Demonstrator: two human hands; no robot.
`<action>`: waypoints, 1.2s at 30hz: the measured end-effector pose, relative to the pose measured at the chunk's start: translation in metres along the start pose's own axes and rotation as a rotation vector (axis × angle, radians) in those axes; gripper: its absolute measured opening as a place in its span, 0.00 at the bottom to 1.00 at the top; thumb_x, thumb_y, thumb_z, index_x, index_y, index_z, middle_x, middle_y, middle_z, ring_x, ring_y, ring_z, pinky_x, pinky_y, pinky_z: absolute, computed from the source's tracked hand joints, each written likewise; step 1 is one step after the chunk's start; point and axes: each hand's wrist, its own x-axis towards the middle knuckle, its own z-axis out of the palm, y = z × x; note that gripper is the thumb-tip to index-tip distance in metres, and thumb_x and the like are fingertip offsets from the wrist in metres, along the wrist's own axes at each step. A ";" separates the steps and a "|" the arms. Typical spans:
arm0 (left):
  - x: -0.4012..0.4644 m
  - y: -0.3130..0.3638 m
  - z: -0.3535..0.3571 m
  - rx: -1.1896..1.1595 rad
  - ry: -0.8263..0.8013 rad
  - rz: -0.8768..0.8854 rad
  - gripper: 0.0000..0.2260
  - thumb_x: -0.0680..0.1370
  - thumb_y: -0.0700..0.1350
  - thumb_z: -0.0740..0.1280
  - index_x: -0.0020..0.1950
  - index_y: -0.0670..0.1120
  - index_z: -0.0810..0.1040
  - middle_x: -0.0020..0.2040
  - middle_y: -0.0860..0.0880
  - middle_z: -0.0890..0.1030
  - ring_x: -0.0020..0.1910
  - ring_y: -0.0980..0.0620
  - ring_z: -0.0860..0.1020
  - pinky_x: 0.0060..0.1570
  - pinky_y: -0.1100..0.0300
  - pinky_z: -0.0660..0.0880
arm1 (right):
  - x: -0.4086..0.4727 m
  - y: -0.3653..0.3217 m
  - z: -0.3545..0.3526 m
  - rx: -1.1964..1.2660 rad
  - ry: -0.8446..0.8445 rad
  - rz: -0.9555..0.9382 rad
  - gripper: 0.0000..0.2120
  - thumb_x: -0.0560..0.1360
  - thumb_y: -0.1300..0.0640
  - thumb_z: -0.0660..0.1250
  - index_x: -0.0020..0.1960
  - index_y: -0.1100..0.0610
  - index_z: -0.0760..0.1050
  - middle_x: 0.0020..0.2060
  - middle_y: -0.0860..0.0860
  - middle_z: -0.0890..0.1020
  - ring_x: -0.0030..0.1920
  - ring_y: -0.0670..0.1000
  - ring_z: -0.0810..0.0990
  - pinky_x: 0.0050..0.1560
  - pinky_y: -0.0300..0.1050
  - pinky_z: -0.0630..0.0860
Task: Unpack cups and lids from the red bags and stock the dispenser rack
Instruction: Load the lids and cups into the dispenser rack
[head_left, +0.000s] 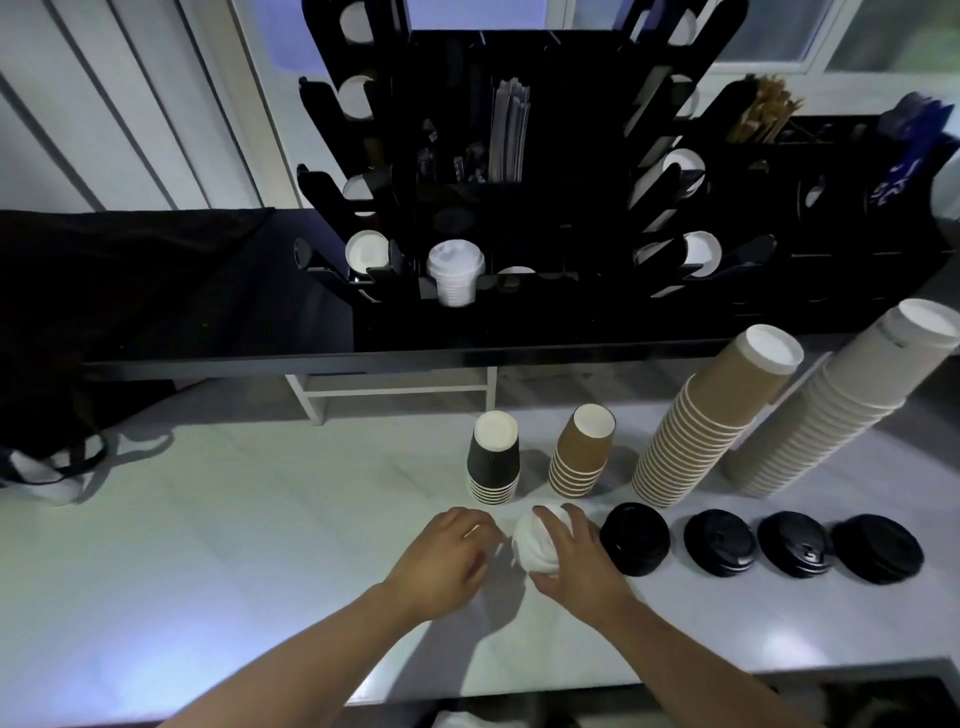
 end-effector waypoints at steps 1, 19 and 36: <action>0.005 -0.001 -0.004 -0.001 0.018 0.012 0.13 0.74 0.40 0.68 0.57 0.47 0.80 0.58 0.50 0.80 0.55 0.47 0.78 0.56 0.57 0.74 | 0.000 -0.001 -0.007 0.032 0.019 -0.019 0.41 0.71 0.40 0.69 0.79 0.42 0.53 0.73 0.53 0.58 0.69 0.62 0.68 0.68 0.55 0.71; 0.120 -0.002 -0.134 0.049 0.383 -0.033 0.11 0.81 0.48 0.61 0.60 0.49 0.80 0.46 0.49 0.82 0.46 0.50 0.78 0.46 0.54 0.78 | 0.058 -0.079 -0.207 0.253 0.505 -0.253 0.42 0.71 0.46 0.76 0.76 0.42 0.54 0.74 0.50 0.58 0.68 0.55 0.69 0.59 0.51 0.79; 0.234 -0.050 -0.172 0.349 0.184 -0.393 0.29 0.78 0.40 0.61 0.79 0.43 0.57 0.77 0.45 0.58 0.77 0.44 0.57 0.76 0.51 0.58 | 0.236 -0.091 -0.324 0.022 0.327 -0.096 0.40 0.70 0.44 0.72 0.74 0.37 0.52 0.70 0.50 0.56 0.58 0.61 0.75 0.52 0.56 0.81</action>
